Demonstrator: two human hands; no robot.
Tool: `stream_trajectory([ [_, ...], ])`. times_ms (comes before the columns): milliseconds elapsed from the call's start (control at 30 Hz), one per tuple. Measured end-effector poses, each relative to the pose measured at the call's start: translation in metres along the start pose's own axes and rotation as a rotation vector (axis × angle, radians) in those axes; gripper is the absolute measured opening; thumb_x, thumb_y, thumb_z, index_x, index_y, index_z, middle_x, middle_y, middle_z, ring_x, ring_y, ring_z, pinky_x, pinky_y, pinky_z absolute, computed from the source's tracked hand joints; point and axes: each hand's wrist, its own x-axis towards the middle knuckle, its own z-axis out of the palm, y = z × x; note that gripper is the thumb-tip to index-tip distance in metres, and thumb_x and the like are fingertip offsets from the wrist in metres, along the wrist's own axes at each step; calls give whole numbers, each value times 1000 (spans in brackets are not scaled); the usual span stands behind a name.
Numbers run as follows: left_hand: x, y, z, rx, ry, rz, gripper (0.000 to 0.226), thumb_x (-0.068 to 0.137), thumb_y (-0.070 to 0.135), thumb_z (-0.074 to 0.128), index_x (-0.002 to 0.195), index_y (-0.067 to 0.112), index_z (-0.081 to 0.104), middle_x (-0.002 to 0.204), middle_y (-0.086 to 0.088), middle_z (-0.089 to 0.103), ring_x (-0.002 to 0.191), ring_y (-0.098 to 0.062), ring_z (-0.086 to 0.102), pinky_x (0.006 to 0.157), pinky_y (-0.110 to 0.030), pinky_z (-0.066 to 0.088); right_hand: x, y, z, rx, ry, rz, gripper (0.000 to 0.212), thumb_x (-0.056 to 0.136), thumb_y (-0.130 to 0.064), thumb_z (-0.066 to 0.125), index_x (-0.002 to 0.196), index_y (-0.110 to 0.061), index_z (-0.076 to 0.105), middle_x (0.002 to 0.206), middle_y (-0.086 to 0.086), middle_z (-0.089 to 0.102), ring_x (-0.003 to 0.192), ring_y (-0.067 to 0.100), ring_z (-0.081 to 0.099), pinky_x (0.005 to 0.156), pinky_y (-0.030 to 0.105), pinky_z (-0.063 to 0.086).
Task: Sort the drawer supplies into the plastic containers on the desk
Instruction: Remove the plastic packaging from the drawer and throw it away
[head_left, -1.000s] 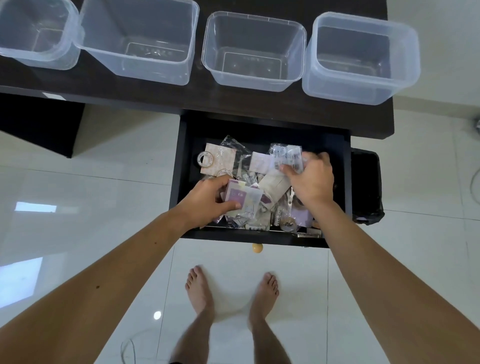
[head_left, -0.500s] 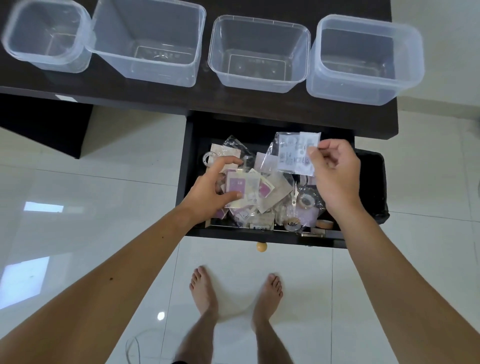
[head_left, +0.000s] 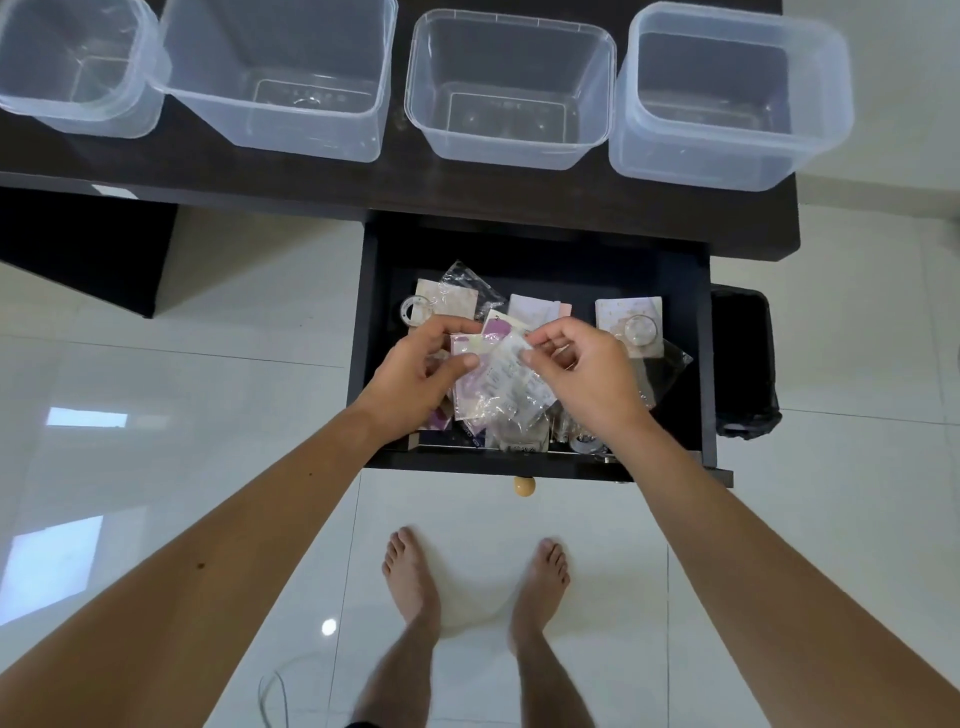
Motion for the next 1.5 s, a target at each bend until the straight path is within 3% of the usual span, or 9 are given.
stream_trajectory([
  [233,1,-1,-1,27,-52,79,57,93,8,79,133,46,65,139,12,63,127,-17,66,94,-48,63,-3,-4,9,-3,-7,-100,16,87,-24,87,100,-18,81,94,-7,69,77,1,62,73,9,49],
  [367,-1,0,-2,36,-3,64,48,102,7,67,130,46,68,143,11,59,99,-32,75,70,-57,67,-5,9,-21,-129,51,-142,15,91,-24,83,105,-19,80,101,-8,63,87,-2,60,81,11,48],
  [467,-3,1,-3,86,37,44,37,105,13,64,122,44,72,131,-2,67,65,-41,66,51,-48,64,-1,27,-45,-289,15,-72,29,88,-24,85,115,-20,77,110,-6,60,97,9,59,95,29,53],
  [600,-5,5,-1,81,64,-10,33,107,13,61,120,41,73,142,7,57,68,-39,65,50,-48,64,5,33,-51,-373,-168,7,61,81,-39,90,137,-23,69,116,-6,53,113,20,57,104,44,52],
  [733,-4,4,-1,126,83,2,34,108,13,57,119,41,71,147,11,51,90,-35,71,55,-46,66,9,32,-36,-407,-105,73,80,79,-56,86,145,-17,61,127,2,55,123,24,57,106,44,52],
  [833,-3,2,0,162,112,41,35,109,11,53,120,41,69,142,6,54,66,-15,63,50,-36,63,11,33,-29,-350,1,66,49,82,-40,89,122,-18,73,117,0,57,107,14,59,97,34,53],
  [967,-4,6,0,155,204,16,33,110,10,50,125,34,66,139,-1,53,59,-18,59,44,-22,56,8,25,-36,-158,113,76,11,90,-22,81,93,-21,71,90,-8,67,78,8,61,73,17,50],
  [1200,-7,12,2,172,231,36,27,111,13,49,128,27,64,138,2,52,52,-4,59,41,-27,56,5,-6,-64,288,116,75,8,100,-18,72,108,-19,69,93,4,79,72,20,73,61,30,58],
  [1500,-9,12,-2,77,139,-39,49,86,33,87,128,35,62,135,8,55,72,-16,71,44,-46,62,-3,-24,5,139,-98,77,23,87,-28,88,92,-18,68,78,0,74,61,20,75,57,36,63],
])
